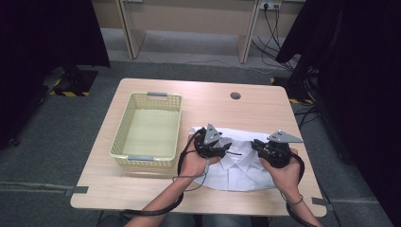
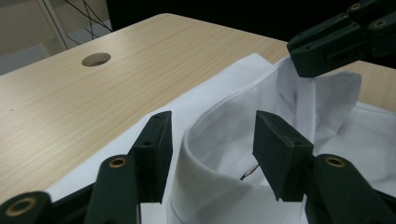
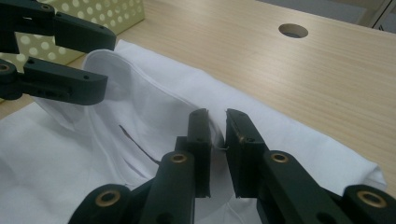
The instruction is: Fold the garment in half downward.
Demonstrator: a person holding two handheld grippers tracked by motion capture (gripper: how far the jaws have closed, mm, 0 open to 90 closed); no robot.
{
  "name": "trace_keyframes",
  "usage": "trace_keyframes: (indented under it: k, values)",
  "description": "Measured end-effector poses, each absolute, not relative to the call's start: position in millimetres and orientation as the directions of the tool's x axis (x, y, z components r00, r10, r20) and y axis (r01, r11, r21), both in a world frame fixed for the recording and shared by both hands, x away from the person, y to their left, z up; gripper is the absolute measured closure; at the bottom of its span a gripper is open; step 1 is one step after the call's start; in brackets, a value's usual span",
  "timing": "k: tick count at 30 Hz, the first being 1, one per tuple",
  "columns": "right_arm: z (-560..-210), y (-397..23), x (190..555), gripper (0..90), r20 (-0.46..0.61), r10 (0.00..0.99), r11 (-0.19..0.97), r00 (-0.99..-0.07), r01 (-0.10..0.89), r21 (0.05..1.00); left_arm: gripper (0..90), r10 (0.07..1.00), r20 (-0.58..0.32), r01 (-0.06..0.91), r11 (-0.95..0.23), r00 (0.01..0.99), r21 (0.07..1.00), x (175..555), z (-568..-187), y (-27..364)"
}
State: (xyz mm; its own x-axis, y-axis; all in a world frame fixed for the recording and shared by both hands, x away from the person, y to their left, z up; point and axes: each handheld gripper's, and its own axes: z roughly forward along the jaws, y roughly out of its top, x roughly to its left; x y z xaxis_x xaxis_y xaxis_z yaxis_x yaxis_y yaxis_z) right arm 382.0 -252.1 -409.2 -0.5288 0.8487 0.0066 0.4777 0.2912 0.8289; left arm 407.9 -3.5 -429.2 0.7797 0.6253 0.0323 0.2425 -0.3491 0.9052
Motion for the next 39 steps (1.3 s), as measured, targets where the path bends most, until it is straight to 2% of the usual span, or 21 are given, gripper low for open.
trace_keyframes:
  k: [33,39]
  values:
    - [-419,-257,337,78.5,0.013,0.827,0.305,-0.563,0.468,0.829,50.8,0.505,0.109,0.156,-0.454,0.856,0.877,362,-434,2]
    - [-414,-259,328,71.9,0.027,0.815,0.297,-0.579,0.458,0.838,52.0,0.473,0.122,0.140,-0.482,0.872,0.865,357,-437,2]
